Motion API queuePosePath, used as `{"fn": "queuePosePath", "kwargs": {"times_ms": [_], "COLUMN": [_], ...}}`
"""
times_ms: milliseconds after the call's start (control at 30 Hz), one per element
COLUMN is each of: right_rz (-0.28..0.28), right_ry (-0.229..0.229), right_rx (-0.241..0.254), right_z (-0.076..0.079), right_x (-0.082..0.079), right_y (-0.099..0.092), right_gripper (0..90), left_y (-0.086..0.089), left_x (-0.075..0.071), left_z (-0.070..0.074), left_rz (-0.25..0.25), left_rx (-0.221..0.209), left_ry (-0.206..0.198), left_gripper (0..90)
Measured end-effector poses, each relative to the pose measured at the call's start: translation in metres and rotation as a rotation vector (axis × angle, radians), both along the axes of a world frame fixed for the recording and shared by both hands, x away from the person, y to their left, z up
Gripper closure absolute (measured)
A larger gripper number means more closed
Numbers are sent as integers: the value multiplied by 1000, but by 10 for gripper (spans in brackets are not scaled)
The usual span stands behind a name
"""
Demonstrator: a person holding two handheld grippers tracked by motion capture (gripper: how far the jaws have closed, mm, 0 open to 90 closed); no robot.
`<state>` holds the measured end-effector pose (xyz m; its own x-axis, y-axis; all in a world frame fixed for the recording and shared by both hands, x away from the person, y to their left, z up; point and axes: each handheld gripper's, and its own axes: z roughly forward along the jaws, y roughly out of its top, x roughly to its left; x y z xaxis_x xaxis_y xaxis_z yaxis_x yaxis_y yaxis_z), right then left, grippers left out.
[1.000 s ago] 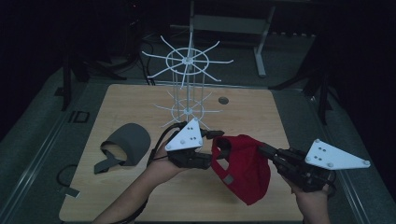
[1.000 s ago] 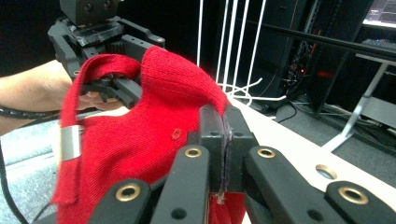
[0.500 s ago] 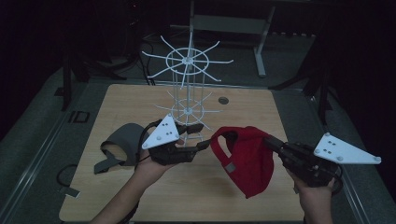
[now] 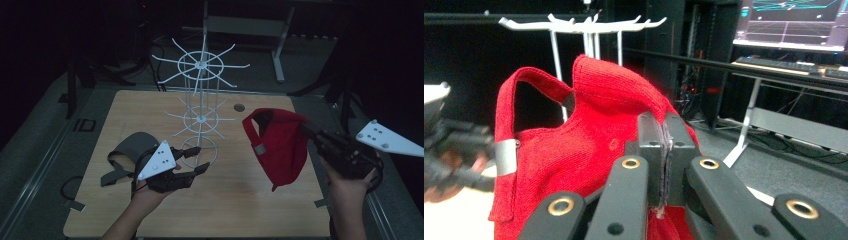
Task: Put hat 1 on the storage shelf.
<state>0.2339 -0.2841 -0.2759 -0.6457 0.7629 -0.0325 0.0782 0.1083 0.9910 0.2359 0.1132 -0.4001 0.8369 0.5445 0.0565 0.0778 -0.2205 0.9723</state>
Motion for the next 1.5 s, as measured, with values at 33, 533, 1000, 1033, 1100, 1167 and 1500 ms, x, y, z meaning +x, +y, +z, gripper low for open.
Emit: {"fn": "queuePosePath", "kwargs": {"times_ms": [33, 533, 1000, 1033, 1100, 1167, 1500], "right_rz": [-6, -63, -64, -60, -52, -44, 35], "right_ry": [-5, -34, -18, -10, -3, 2, 39], "right_rx": [-1, 53, -26, -29, -32, -37, -27], "right_z": [3, 37, 29, 26, 22, 16, -12], "right_x": [2, 34, 47, 48, 49, 48, 41], "right_y": [0, 22, 57, 57, 57, 58, 55], "right_gripper": [890, 890, 889, 889, 889, 889, 883], "left_y": [2, 29, 45, 45, 46, 47, 57], "left_x": [-1, -12, -13, -14, -14, -15, -17], "left_z": [-3, -47, -57, -58, -59, -60, -71], "left_rz": [4, 60, 100, 101, 104, 106, 137], "left_rx": [4, -19, -39, -39, -43, -39, -46], "left_ry": [6, 90, 115, 115, 116, 114, 137], "left_gripper": [503, 521, 520, 520, 519, 519, 520]}}
